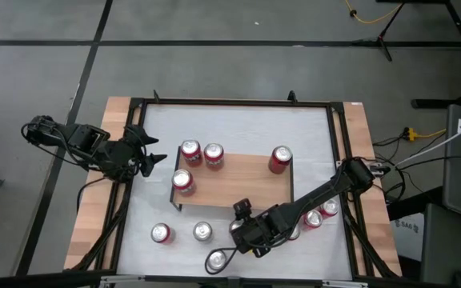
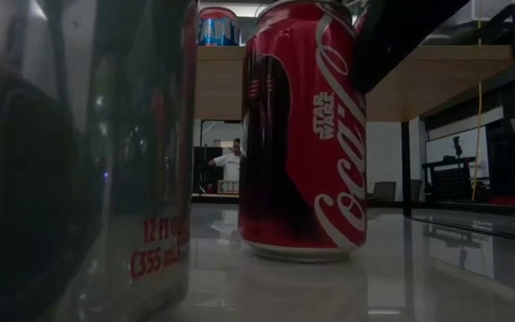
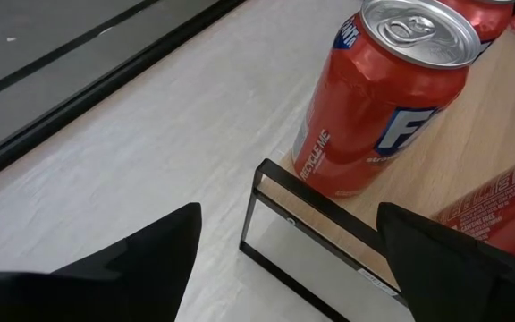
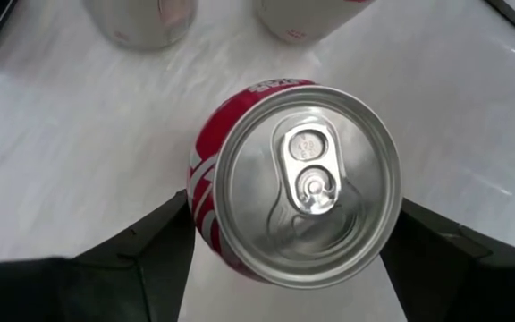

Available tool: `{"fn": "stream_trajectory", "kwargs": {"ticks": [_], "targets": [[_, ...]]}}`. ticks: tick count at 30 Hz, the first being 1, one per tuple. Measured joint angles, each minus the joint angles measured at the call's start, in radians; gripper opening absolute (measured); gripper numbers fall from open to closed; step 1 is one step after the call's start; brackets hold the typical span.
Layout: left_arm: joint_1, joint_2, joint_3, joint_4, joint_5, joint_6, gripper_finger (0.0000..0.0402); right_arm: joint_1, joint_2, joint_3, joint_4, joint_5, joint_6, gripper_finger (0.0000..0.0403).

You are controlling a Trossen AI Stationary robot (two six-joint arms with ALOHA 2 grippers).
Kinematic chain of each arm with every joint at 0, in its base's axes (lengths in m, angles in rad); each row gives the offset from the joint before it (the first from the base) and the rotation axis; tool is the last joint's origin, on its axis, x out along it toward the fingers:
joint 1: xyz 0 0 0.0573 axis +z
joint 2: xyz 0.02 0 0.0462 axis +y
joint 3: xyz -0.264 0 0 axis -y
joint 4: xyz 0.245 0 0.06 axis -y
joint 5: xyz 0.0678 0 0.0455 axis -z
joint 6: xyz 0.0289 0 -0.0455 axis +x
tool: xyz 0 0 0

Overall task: Place canned beverage on shelf
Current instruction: Put the red white soda can on the shelf

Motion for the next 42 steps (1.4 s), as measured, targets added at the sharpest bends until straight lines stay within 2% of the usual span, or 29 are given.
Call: {"fn": "stream_trajectory", "kwargs": {"ticks": [19, 25, 34, 42], "targets": [[0.0, 0.0, 0.0, 0.0, 0.027, -0.001, 0.0328, -0.002, 0.001, 0.028, 0.028, 0.019, 0.001, 0.0289], [0.0, 0.0, 0.0, 0.0, 0.027, -0.001, 0.0328, -0.017, 0.0, -0.004, 0.039, -0.038, -0.004, 0.029], [0.0, 0.0, 0.0, 0.0, 0.027, -0.001, 0.0328, -0.02, -0.005, -0.029, 0.059, -0.051, -0.005, 0.032], [0.0, 0.0, 0.0, 0.0, 0.027, -0.001, 0.0328, -0.02, -0.005, -0.029, 0.058, -0.052, -0.008, 0.032]]}}
